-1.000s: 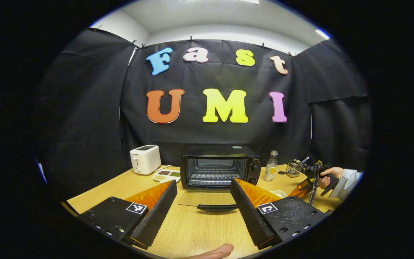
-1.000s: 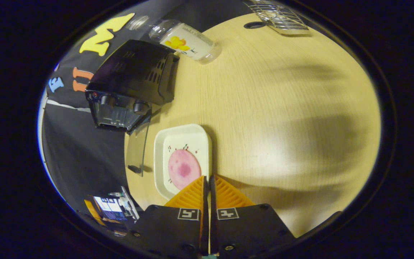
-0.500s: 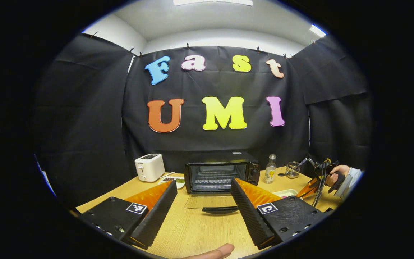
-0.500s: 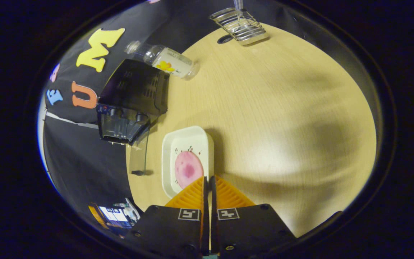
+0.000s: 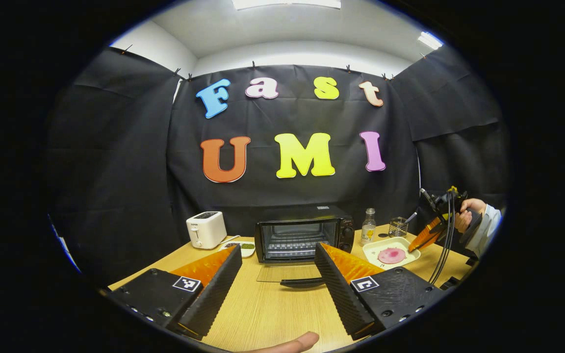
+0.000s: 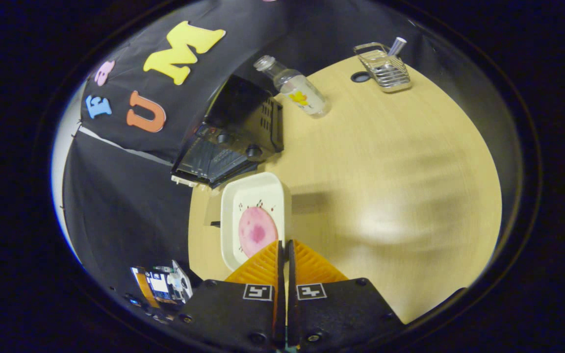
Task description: Open the electric oven with the left hand, put the food in, and close the electric oven.
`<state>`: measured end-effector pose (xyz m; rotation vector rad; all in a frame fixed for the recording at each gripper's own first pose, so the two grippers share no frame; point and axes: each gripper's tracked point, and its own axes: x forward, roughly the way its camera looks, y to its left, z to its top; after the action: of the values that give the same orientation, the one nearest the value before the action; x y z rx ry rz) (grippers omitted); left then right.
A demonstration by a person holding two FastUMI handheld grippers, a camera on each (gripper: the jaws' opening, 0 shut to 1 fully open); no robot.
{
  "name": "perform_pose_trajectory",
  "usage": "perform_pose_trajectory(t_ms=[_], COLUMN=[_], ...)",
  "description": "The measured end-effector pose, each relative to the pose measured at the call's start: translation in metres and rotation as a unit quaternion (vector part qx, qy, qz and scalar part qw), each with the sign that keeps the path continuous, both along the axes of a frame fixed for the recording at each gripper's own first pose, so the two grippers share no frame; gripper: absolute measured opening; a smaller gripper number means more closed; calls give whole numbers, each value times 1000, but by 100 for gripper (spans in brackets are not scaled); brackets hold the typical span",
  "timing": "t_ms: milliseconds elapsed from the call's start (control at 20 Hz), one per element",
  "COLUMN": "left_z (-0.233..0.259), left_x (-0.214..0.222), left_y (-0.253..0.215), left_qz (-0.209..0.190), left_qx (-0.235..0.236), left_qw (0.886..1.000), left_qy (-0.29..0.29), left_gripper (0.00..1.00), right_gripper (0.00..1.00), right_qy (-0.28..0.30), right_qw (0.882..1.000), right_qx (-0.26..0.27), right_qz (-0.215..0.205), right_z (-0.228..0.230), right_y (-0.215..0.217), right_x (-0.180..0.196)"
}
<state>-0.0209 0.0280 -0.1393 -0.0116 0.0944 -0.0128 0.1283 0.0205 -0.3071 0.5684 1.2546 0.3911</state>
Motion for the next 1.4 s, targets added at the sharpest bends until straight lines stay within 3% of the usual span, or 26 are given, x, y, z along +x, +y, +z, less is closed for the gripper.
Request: perform_pose_trajectory(t_ms=[250,450,650,1100,1400], left_z=[-3,-10,-18,-34,-51], left_x=[-8,-11,-15,-11,13], left_y=[17,30,44,63,78], left_qz=[5,11,18,31,45], left_qx=[-11,-8,-7,-7,-16], left_qw=[1000,1000,1000,999,998], left_qy=[-1,-2,3,10,29], left_gripper=[96,96,96,96,96], right_gripper=[3,5,3,2,3], right_qy=[-11,-12,-5,-34,-82], right_qw=[1000,1000,1000,996,980], right_qx=[1,-16,9,10,0], right_qz=[22,1,-1,-78,-181], right_z=[9,-3,-8,-25,-49], right_y=[47,83,139,240,261], right_x=[2,6,8,57,119])
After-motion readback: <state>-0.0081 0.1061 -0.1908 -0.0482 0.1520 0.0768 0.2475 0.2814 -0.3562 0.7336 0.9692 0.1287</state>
